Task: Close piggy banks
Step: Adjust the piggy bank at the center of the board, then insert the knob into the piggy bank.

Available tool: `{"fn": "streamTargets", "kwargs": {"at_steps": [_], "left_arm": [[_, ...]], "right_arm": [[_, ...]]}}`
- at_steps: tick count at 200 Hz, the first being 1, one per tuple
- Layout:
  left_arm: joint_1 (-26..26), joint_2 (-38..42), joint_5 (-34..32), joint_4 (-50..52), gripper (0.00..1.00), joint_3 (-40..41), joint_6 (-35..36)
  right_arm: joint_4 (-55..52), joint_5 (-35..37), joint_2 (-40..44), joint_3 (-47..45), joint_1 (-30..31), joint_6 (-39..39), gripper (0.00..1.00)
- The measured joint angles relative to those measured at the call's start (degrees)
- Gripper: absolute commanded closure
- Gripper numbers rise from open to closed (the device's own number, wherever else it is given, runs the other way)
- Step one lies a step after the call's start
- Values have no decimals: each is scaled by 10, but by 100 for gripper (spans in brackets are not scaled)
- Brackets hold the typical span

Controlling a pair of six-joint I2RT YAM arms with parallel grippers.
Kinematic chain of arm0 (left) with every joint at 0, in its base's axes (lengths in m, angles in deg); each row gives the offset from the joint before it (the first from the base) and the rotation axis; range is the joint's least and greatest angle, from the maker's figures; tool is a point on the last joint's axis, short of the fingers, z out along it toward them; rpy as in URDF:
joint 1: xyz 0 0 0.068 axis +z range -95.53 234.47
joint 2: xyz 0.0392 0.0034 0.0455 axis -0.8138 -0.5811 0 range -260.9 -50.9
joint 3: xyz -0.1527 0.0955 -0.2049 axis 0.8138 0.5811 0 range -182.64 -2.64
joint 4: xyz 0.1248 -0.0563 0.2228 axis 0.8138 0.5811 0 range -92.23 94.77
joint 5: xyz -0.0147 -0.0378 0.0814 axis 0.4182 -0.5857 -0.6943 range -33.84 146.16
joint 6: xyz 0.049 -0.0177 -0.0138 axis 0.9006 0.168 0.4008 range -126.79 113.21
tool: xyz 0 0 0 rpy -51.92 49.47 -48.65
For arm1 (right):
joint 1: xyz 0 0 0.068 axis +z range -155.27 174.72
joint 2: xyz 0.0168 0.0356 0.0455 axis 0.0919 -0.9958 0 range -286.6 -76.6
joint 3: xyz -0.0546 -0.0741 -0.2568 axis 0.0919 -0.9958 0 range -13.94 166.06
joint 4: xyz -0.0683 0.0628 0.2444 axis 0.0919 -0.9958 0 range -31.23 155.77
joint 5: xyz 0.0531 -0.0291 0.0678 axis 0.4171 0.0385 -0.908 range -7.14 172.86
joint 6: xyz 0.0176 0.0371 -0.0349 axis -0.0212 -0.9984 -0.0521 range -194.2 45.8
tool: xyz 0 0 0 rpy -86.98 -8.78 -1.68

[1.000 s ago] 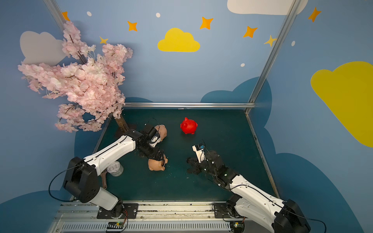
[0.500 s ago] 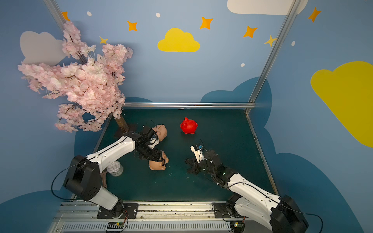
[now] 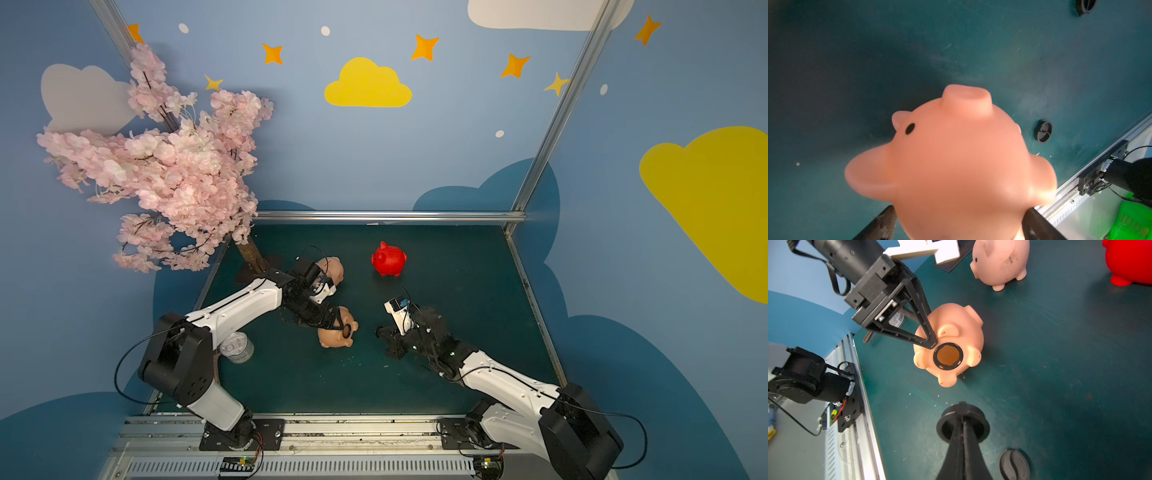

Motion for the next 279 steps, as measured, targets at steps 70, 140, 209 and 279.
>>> {"fn": "streamTargets", "kwargs": {"at_steps": [70, 140, 209, 279], "left_arm": [[2, -23, 12, 6, 6, -22, 28], [14, -44, 29, 15, 6, -45, 47], [24, -52, 38, 22, 8, -52, 61], [27, -56, 46, 25, 9, -58, 72]], "right_arm": [[49, -25, -93, 19, 2, 90, 100], [145, -28, -137, 27, 10, 129, 100], [279, -21, -179, -15, 11, 134, 100], [348, -27, -230, -15, 11, 109, 100]]}}
